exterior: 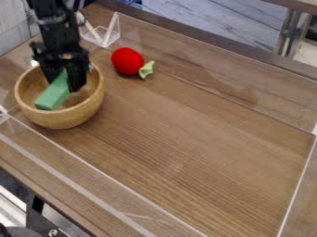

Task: Remove the green block from the brown bowl and put it on the table

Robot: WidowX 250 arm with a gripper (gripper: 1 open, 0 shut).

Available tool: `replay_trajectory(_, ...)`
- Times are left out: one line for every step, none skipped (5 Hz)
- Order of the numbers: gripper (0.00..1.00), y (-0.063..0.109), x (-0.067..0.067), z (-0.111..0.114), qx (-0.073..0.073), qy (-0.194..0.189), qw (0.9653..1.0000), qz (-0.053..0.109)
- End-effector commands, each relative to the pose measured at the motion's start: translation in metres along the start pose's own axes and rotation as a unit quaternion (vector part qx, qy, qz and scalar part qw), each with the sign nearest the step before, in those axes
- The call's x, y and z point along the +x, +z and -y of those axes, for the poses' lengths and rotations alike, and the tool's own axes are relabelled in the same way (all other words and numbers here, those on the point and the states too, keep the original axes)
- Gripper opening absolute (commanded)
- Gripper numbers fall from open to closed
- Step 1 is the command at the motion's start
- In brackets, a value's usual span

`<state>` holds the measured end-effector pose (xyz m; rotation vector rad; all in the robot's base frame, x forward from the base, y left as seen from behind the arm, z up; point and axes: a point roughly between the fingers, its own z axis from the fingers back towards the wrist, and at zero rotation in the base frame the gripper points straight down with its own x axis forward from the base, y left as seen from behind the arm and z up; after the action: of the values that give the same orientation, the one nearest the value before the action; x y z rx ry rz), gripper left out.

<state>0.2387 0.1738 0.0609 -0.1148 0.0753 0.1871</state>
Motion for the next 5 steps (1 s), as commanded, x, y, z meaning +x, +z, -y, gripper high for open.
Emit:
replay_trajectory(0.00, 0.051, 0.002, 0.018, 0.005, -0.034, 0.9984, 0.045)
replay_trajectory(0.00, 0.041, 0.006, 0.044, 0.006, -0.045, 0.9981, 0.042)
replay_trajectory(0.00, 0.029, 0.010, 0.069, 0.008, -0.058, 0.9976, 0.037)
replay_trajectory(0.00, 0.025, 0.015, 0.093, 0.009, -0.054, 0.9978, 0.037)
replay_trajectory(0.00, 0.017, 0.018, 0.107, 0.010, -0.050, 0.9983, 0.030)
